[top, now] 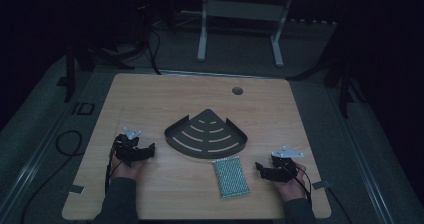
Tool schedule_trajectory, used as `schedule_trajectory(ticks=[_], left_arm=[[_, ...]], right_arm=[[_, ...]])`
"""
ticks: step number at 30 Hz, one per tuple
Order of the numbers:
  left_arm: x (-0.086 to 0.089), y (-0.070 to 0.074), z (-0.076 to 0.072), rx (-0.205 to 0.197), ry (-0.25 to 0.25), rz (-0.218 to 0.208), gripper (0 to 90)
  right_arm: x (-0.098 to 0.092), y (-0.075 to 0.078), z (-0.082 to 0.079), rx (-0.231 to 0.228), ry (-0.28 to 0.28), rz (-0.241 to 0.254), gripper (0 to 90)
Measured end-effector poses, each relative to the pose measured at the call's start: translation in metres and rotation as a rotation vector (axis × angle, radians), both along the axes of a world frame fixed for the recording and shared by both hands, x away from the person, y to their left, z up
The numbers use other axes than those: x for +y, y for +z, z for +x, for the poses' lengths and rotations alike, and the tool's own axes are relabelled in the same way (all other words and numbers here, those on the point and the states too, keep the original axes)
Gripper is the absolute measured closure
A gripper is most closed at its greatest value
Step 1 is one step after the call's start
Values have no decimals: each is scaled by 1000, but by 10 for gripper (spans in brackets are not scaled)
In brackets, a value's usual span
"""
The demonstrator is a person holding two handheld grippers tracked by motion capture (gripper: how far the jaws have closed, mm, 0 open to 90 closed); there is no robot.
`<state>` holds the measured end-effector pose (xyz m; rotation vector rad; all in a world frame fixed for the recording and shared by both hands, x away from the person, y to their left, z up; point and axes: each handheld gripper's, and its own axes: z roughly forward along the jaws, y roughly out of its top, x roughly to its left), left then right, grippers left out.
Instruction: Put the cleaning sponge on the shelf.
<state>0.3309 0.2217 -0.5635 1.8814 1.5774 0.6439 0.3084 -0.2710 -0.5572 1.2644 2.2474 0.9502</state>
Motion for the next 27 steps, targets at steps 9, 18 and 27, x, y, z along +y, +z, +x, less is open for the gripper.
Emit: schedule_trajectory(ticks=[9,18,27], left_arm=[[0,0,0,0,0,0,139],[0,0,0,-1,0,-1,139],[0,0,1,-2,1,-2,139]], right_arm=[[4,3,-1,24,-23,-16,250],[6,8,-9,18,2,-46,448],[29,29,-29,-35,66,-69,654]])
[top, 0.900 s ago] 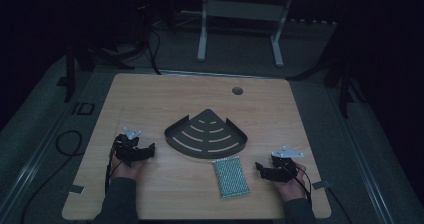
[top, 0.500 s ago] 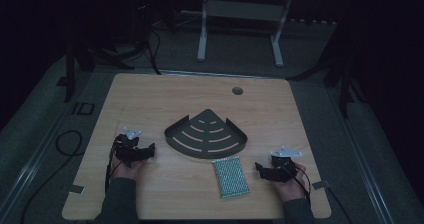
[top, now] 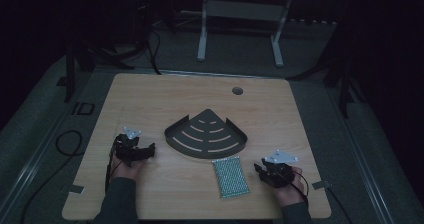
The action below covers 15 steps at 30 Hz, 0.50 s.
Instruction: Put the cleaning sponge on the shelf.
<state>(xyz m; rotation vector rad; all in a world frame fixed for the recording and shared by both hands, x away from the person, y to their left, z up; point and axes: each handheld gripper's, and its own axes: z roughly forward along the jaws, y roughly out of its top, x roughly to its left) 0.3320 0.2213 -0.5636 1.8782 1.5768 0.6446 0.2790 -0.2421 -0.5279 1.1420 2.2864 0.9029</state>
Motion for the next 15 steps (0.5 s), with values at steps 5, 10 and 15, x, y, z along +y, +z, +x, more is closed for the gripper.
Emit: schedule_trajectory(ticks=[5,10,15], left_arm=[[0,0,0,1,0,0,139],[0,0,0,1,0,0,139],[0,0,0,1,-1,0,139]], right_arm=[[14,10,-11,-1,70,36,766],[29,9,-18,15,138,53,888],[43,5,-21,37,177,53,895]])
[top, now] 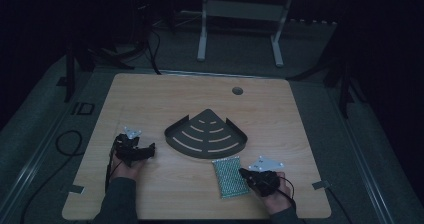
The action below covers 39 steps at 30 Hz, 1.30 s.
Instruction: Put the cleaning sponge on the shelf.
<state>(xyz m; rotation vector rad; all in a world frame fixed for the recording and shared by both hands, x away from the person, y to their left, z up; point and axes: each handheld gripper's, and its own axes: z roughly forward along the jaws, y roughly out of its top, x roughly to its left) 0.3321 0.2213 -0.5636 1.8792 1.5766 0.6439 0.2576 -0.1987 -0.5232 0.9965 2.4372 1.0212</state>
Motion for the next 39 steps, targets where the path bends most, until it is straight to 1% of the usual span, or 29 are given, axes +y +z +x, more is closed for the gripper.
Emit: schedule_trajectory(ticks=[3,4,5,6,7,11,13,15,18,20,26,31,36,37,39], left_arm=[[0,0,0,0,0,-1,139],[0,0,0,0,0,-1,139],[0,0,0,0,1,-1,139],[0,0,0,0,0,-1,139],[0,0,0,0,0,0,139],[0,0,0,0,0,0,139],[0,0,0,0,0,-1,139],[0,0,0,1,-1,0,139],[0,0,0,1,-1,0,139],[0,0,0,1,-1,0,139],[0,0,0,1,-1,0,139],[0,0,0,1,-2,1,139],[0,0,1,2,-2,1,139],[0,0,1,1,-2,1,139],[0,0,1,1,-2,1,139]], right_arm=[[6,-6,-1,31,19,-14,892],[6,-6,-1,31,19,-14,892],[7,-8,-3,45,28,-20,893],[7,-8,-3,45,28,-20,893],[7,-10,-3,54,28,-29,895],[6,-10,-3,55,26,-39,897],[2,-10,-3,59,29,-37,896],[-3,-9,-2,59,23,-51,897],[-14,-8,0,60,-5,-58,897],[-24,-7,1,55,-28,-74,898],[-49,-6,3,48,-86,-95,899],[-67,-6,7,51,-143,-99,899],[-76,-5,14,54,-169,-107,899],[-76,-5,15,54,-170,-109,899],[-77,-3,17,70,-161,-113,898]])
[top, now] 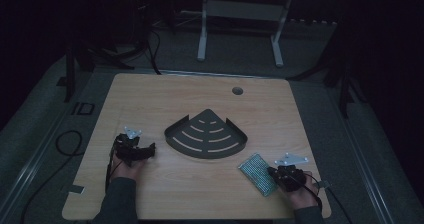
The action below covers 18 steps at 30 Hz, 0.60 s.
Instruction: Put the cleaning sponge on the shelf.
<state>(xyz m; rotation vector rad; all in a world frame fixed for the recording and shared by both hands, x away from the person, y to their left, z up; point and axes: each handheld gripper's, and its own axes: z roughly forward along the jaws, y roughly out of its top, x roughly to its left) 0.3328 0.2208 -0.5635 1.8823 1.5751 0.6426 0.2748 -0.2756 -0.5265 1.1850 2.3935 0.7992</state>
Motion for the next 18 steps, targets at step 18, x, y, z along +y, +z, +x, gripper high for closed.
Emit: schedule_trajectory(ticks=[18], left_arm=[[0,0,0,0,0,0,139]], right_arm=[[13,39,38,100,128,-119,841]])
